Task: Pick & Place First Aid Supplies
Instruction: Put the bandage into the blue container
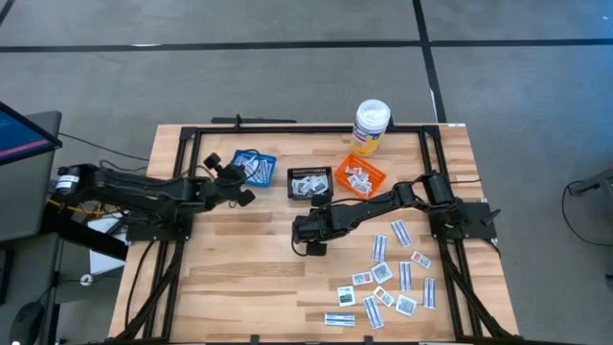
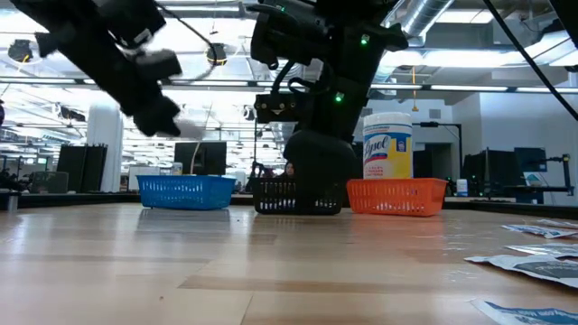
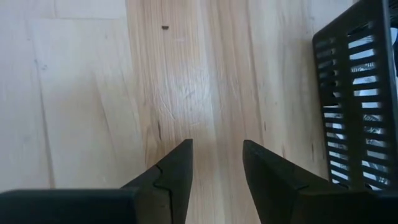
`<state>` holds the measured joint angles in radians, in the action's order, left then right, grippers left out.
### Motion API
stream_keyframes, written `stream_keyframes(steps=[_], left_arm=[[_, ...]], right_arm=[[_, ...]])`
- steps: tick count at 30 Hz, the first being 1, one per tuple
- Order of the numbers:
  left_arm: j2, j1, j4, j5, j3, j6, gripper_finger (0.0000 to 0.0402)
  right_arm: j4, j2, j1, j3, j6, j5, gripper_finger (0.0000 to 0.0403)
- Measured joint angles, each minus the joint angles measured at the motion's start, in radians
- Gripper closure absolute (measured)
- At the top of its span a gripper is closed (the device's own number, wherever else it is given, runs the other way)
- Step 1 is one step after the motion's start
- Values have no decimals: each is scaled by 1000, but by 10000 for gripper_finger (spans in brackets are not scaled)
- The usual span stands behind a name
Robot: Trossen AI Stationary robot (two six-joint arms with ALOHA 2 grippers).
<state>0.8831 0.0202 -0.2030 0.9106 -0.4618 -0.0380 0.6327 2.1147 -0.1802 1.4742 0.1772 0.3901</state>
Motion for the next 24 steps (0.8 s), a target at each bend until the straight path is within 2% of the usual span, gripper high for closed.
stream_keyframes(steps=[6,11,17,24], left_arm=[[148,104,2,0,0,-36,360],[211,163,10,-6,0,-82,317],[191,136,92,-144,0,-78,264],[92,34,249,-153,-1,-42,243]], right_arm=[[-1,0,0,0,-1,0,272],[-1,0,0,0,-3,0,274],[-1,0,0,0,-11,-38,274],[54,0,-14,36,-29,-76,274]])
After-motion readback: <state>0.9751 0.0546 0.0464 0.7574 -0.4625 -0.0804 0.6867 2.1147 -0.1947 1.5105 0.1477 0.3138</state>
